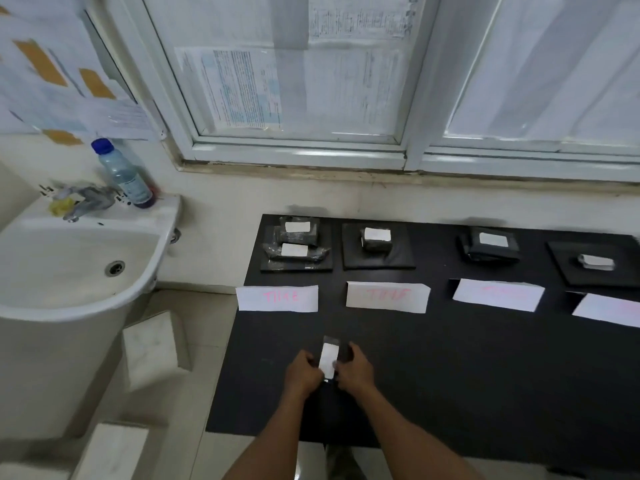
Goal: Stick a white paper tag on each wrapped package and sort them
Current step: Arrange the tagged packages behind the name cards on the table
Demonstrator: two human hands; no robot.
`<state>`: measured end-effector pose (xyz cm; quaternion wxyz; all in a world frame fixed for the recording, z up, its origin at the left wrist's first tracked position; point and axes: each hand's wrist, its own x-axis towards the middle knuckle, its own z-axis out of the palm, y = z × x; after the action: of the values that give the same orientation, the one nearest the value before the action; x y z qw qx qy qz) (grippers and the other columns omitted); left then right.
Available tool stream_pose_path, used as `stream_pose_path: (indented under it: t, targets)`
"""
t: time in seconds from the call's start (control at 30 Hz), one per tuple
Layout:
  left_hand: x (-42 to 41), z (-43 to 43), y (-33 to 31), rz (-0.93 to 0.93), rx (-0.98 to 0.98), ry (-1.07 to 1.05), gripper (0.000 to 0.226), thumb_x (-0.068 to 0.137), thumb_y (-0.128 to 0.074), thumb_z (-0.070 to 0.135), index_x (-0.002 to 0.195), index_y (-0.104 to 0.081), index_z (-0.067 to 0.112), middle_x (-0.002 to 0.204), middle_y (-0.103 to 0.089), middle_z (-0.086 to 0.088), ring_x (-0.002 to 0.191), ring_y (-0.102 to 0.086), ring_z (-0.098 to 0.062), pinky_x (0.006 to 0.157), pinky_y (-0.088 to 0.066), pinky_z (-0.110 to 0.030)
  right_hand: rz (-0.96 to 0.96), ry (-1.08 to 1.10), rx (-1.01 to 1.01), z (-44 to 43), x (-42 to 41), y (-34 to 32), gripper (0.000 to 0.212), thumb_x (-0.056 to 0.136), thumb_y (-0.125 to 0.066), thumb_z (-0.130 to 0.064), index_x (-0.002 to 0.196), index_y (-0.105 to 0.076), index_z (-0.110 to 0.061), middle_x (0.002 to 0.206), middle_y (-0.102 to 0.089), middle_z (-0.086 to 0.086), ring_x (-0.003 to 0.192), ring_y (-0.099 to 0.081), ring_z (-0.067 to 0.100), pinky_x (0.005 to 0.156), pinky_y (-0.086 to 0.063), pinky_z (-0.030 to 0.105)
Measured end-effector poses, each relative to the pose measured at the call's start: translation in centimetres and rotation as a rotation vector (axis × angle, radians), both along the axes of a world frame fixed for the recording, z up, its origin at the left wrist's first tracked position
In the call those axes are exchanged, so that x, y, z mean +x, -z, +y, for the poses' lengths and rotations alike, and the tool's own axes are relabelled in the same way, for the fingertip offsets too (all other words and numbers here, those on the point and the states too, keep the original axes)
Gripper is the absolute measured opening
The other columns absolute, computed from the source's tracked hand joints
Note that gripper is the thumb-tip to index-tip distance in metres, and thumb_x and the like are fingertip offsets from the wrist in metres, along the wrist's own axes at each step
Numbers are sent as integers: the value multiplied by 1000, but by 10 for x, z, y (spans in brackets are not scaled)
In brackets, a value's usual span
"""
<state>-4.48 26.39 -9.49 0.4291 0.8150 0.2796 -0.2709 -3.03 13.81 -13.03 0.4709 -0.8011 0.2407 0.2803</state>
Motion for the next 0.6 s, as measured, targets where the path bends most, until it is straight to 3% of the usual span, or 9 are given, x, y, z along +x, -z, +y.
stream_pose_path:
  t: [0.1,0.23,0.3,0.37,0.47,0.53,0.6]
  targets:
    - [-12,-7,4,-49,22,63,29,74,-72,16,101,-61,19,108,-67,-3,98,-63,-20,81,-51,-28,-35,31,43,0,-11,7,72,74,-71,-5,140,-44,-19,118,-66,15,105,-65,30,92,-54,40]
    - [-20,-12,-8,-177,-138,-126,28,73,-73,4,95,-63,18,100,-70,-5,89,-66,-19,80,-57,-34,-60,153,191,-5,-20,-18,62,68,-69,5,124,-55,-18,102,-69,16,88,-69,26,67,-60,30]
    - [-17,-13,-21,-191,-303,-246,32,77,-63,-10,99,-63,13,102,-69,-13,89,-66,-23,75,-59,-38,-99,172,235,-12,-18,-27,55,68,-73,2,118,-57,-14,97,-70,12,85,-69,23,72,-61,36]
    - [-11,-15,-42,-177,-444,-276,35,80,-54,-17,102,-63,9,101,-67,-15,89,-65,-25,70,-58,-34,-182,167,253,-23,-16,-46,57,70,-76,-2,119,-52,-17,104,-67,9,92,-67,20,81,-59,37]
    - [2,-16,-72,-119,-501,-136,41,81,-48,-19,105,-67,8,100,-65,-16,87,-64,-23,68,-59,-32,-359,73,241,-42,-5,-76,76,72,-74,-1,131,-40,-35,112,-56,-3,105,-57,14,87,-50,23]
    - [11,-15,-91,-118,-514,-107,43,82,-46,-19,110,-66,6,103,-63,-15,89,-64,-25,75,-60,-38,-420,-16,262,-56,5,-92,59,72,-73,3,123,-58,-24,112,-63,0,105,-60,18,81,-49,14]
    - [21,-18,-105,-160,-538,-124,43,83,-45,-19,111,-64,6,105,-61,-15,91,-62,-26,77,-60,-40,-451,-77,255,-69,13,-107,37,72,-74,4,101,-71,-17,102,-69,5,98,-64,20,74,-50,13]
